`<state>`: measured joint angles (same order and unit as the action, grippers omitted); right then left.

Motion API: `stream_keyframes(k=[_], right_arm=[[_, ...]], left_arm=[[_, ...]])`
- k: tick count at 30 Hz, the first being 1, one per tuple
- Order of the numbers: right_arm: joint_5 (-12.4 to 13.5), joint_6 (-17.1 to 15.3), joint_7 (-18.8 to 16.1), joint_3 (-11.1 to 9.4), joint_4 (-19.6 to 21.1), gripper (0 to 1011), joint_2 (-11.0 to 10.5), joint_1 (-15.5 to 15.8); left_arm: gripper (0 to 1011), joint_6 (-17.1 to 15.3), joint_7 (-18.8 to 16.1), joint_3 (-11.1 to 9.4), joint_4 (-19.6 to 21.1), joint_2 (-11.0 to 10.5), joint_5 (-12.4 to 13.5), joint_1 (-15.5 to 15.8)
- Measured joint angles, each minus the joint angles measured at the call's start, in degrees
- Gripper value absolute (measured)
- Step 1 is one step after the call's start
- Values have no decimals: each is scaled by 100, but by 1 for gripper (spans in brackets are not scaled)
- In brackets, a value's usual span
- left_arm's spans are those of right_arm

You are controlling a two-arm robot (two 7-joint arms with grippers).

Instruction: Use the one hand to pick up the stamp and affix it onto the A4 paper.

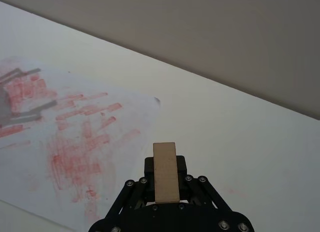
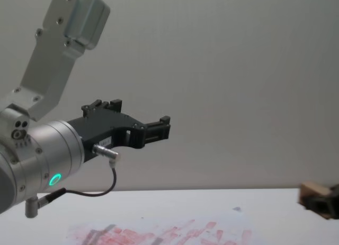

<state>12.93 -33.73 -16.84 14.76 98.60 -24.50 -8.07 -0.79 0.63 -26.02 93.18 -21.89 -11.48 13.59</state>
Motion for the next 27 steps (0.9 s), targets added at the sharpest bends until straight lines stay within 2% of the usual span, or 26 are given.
stream_keyframes(k=[3,8,13,20,27], right_arm=[[116,-24,220,-71,156,218,-81,156],[428,-82,794,-260,499,219,-284,590],[601,-124,1057,-351,670,219,-389,832],[736,-140,1200,-427,823,218,-488,1063],[730,-91,1127,-439,840,219,-518,1102]], left_arm=[[1001,0,0,0,0,0,0,0],[1001,0,0,0,0,0,0,0],[1001,0,0,0,0,0,0,0],[1001,0,0,0,0,0,0,0],[1001,0,0,0,0,0,0,0]])
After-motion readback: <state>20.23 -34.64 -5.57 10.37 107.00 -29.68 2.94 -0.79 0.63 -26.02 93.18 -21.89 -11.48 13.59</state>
